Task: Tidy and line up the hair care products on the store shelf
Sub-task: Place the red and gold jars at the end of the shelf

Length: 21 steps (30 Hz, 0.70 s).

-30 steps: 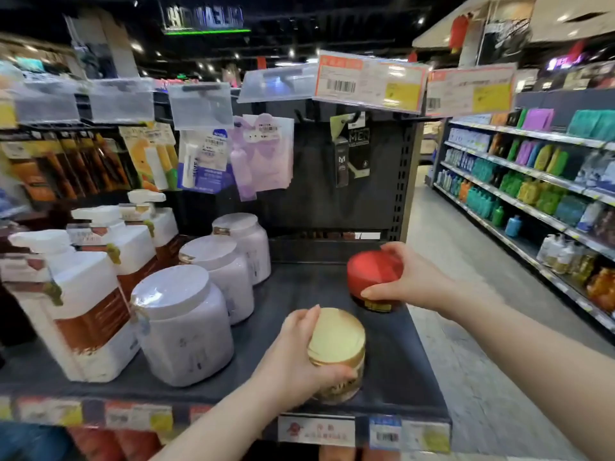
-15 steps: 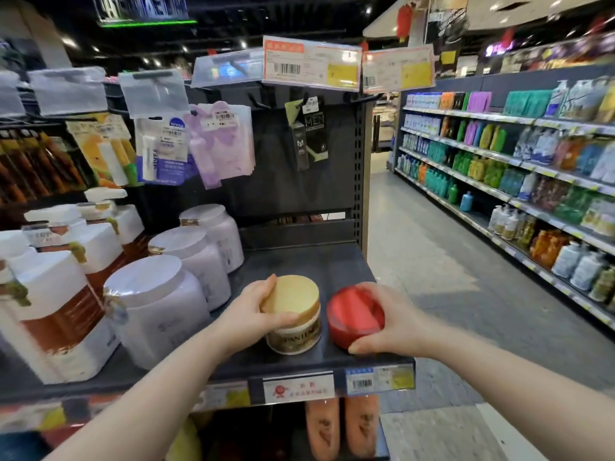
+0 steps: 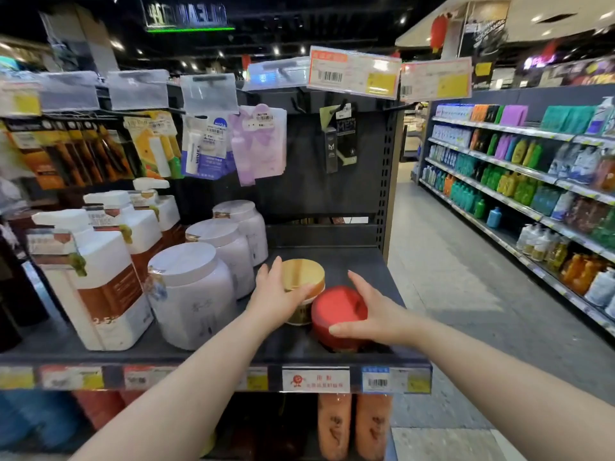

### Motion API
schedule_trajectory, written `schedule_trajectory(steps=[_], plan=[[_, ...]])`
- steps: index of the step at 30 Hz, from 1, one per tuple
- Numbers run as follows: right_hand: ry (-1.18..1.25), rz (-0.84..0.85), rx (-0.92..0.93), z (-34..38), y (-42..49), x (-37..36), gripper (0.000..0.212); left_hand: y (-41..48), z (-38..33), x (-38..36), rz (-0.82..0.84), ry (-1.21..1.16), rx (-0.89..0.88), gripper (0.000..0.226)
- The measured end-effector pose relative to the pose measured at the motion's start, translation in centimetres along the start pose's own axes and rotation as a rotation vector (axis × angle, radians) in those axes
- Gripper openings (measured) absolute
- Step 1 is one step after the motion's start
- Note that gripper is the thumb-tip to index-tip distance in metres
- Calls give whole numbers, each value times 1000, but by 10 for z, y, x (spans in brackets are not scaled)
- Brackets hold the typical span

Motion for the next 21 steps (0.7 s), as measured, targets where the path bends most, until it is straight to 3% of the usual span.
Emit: schedule_trajectory(steps=[2, 5, 8, 10, 13, 15, 21], plan=[[10, -25, -14, 3, 7, 10, 92, -10, 1, 3, -107, 10, -87, 75], [-130, -195, 55, 19, 32, 30, 66, -41, -6, 2, -250, 59, -398, 44], [-166, -214, 157, 45, 60, 33, 41, -70, -19, -11, -159, 75, -692, 27], [-171, -118, 198, 56, 75, 27, 38, -76, -22, -25, -52, 170, -793, 31], [-207, 96, 189, 58, 92, 7, 53, -71, -14, -37, 118, 367, -668, 56], [-296, 195, 176, 54, 101, -4, 65, -68, -8, -36, 165, 468, -610, 61], [-437, 84, 200, 42, 107, 3, 65, -68, -7, -22, 112, 427, -580, 51]])
Point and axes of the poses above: each hand's wrist, its own y-axis towards the middle knuckle, its own x-axis out of the back of the hand, z = x × y, the point moved 4 cm from there along y, towards the middle knuckle, and after that the axes turned 8 degrees about x, right-handed, at the moved point
